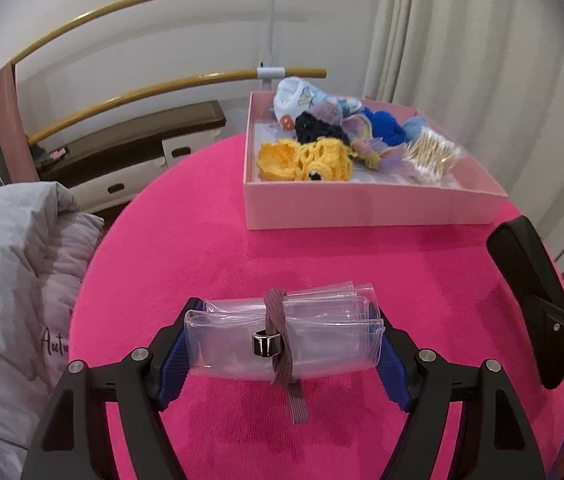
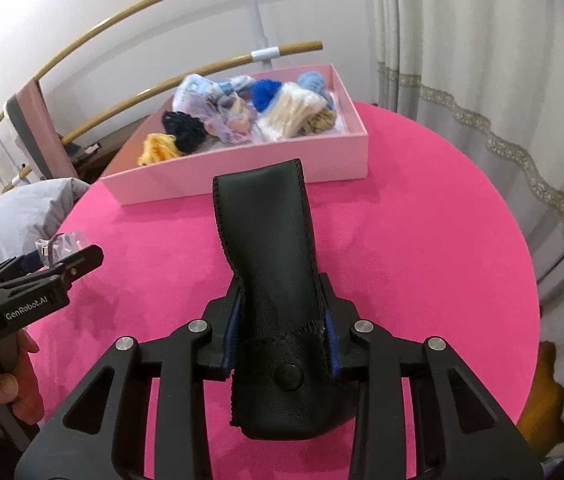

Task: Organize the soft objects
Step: 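Carry the plastic bag and black pouch over the pink box with both tools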

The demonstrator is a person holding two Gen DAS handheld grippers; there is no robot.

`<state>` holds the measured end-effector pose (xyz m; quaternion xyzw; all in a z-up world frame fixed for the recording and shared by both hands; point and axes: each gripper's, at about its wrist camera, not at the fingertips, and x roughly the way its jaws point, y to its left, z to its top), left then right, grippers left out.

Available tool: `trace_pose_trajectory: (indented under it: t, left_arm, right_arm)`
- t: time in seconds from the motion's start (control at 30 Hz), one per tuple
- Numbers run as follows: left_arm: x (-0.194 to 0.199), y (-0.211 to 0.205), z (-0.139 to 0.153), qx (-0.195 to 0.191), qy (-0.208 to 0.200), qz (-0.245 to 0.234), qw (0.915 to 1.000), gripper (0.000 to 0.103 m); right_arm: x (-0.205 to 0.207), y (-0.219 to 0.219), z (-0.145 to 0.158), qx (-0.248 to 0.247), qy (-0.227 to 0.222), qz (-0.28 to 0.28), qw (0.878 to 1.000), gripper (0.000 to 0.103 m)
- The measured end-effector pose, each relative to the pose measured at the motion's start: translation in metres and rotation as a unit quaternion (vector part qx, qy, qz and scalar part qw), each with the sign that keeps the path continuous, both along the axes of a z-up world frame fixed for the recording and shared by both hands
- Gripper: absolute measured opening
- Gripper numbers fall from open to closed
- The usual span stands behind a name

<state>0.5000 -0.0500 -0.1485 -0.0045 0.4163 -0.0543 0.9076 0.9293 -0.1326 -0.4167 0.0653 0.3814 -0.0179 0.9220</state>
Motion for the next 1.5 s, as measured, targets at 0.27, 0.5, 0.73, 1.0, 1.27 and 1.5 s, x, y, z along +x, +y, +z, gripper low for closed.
trace_pose_trajectory:
  t: [0.27,0.5,0.73,1.0,1.27,1.5]
  left_arm:
    - [-0.043,0.009,0.031,0.003,-0.029,0.003,0.9996,0.074]
    - [-0.071,0.015,0.056,0.003,-0.049,0.005,0.9988,0.074]
    - [-0.097,0.018,0.082,-0.002,-0.073,0.004,0.9973,0.074]
    - [-0.108,0.015,0.099,-0.006,-0.087,0.001,0.9962,0.074]
    - [-0.092,0.009,0.116,-0.010,-0.102,0.000,0.9947,0.074]
    - [-0.044,0.005,0.135,-0.022,-0.119,0.001,0.9927,0.074]
  right_arm:
    - [-0.018,0.025,0.028,-0.006,-0.029,0.020,0.999,0.030]
    - [-0.030,0.040,0.042,-0.005,-0.048,0.034,0.998,0.030]
    - [-0.041,0.048,0.057,-0.002,-0.067,0.040,0.997,0.030]
    - [-0.050,0.053,0.067,0.000,-0.082,0.045,0.996,0.030]
    - [-0.041,0.048,0.085,0.008,-0.100,0.052,0.994,0.030]
    - [-0.003,0.036,0.125,0.003,-0.127,0.054,0.990,0.031]
